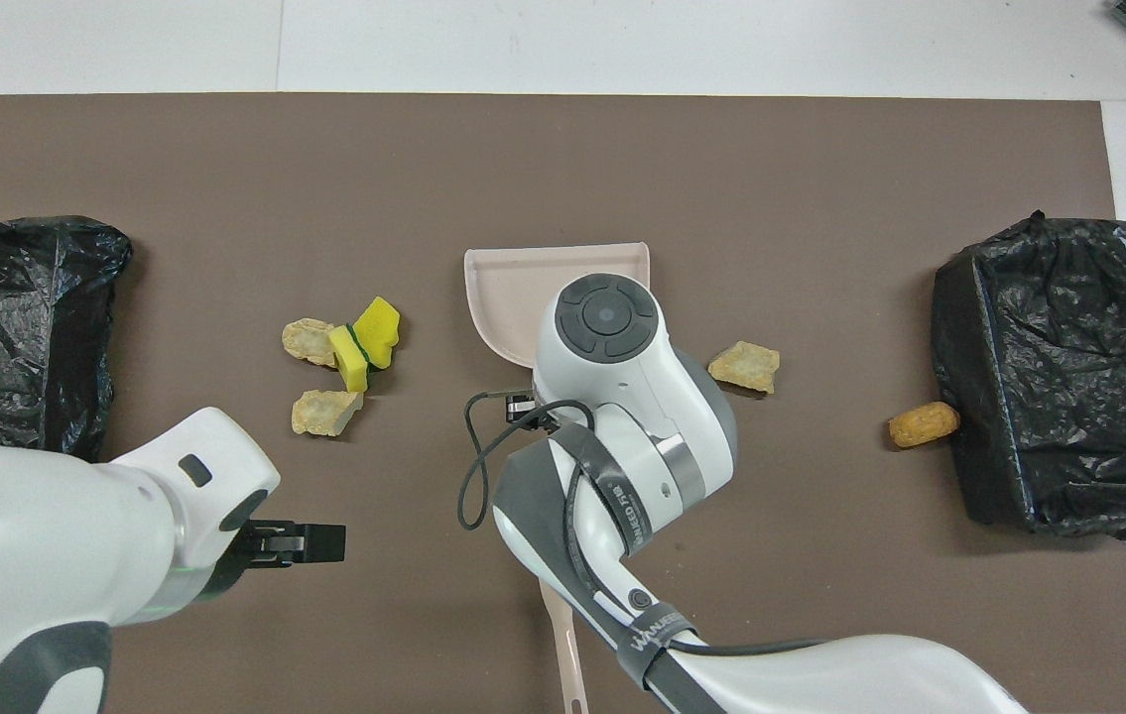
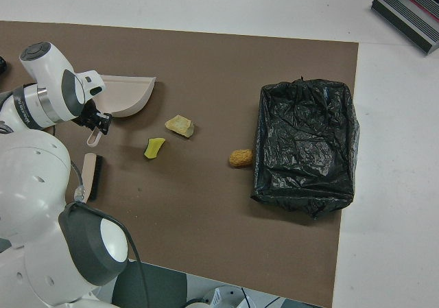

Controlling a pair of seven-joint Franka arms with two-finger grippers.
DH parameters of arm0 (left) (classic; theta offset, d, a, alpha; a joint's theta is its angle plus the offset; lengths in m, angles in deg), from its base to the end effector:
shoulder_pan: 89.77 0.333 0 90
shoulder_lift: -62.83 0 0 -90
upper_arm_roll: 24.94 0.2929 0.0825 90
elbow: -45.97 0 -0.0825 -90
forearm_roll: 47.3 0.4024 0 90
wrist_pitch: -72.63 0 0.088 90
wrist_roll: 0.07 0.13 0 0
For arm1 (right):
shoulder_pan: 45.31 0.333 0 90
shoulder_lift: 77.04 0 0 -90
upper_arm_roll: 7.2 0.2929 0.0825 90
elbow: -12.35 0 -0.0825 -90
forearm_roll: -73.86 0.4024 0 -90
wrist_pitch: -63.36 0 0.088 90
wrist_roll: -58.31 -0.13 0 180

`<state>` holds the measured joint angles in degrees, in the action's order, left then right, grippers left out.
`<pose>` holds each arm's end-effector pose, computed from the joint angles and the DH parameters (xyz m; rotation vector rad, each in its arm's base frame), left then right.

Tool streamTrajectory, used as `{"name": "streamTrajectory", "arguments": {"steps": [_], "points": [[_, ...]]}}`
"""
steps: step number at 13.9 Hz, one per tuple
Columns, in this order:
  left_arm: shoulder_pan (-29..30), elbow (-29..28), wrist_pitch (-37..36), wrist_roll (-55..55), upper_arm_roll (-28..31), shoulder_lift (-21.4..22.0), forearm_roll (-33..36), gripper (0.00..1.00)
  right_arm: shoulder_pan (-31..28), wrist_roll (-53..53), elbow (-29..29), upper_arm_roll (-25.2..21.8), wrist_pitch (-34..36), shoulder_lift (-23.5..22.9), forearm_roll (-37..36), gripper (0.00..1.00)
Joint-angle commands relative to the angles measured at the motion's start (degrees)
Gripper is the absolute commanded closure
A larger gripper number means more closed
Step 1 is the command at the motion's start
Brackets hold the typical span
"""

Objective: Sweep and dump trash in bin
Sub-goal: 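Grasp the dustpan with the right gripper while the left gripper reaches the brush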

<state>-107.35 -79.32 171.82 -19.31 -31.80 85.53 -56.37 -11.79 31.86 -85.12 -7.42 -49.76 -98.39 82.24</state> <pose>0.4053 -0.2075 0.4921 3.0578 -0.0765 -0.1485 0.5371 0.3678 0.3167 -3.0683 -0.0852 0.2321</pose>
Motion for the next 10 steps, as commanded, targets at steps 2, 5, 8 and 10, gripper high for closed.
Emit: {"name": "streamTrajectory", "arguments": {"steps": [2,5,8,10], "points": [[-6.4,-3.8,4.7,-6.1,0.6,1.1,-0.7,0.00,-4.9,18.9,-0.9,0.0,5.5,4.7,0.0,1.00],[-12.9,-5.2,8.7,-13.7,0.6,-0.2,-0.7,0.00,-9.4,33.1,-0.9,-0.1,9.1,6.6,-0.6,1.00],[-20.0,-5.2,14.7,-22.5,0.4,-4.9,-0.6,0.00,-13.4,53.5,-0.9,0.0,12.4,6.9,-3.7,1.00],[-25.8,-5.2,16.6,-26.7,0.4,-10.6,-0.4,0.00,-15.7,65.0,-1.0,-0.1,12.9,6.9,-5.8,1.00]]}}
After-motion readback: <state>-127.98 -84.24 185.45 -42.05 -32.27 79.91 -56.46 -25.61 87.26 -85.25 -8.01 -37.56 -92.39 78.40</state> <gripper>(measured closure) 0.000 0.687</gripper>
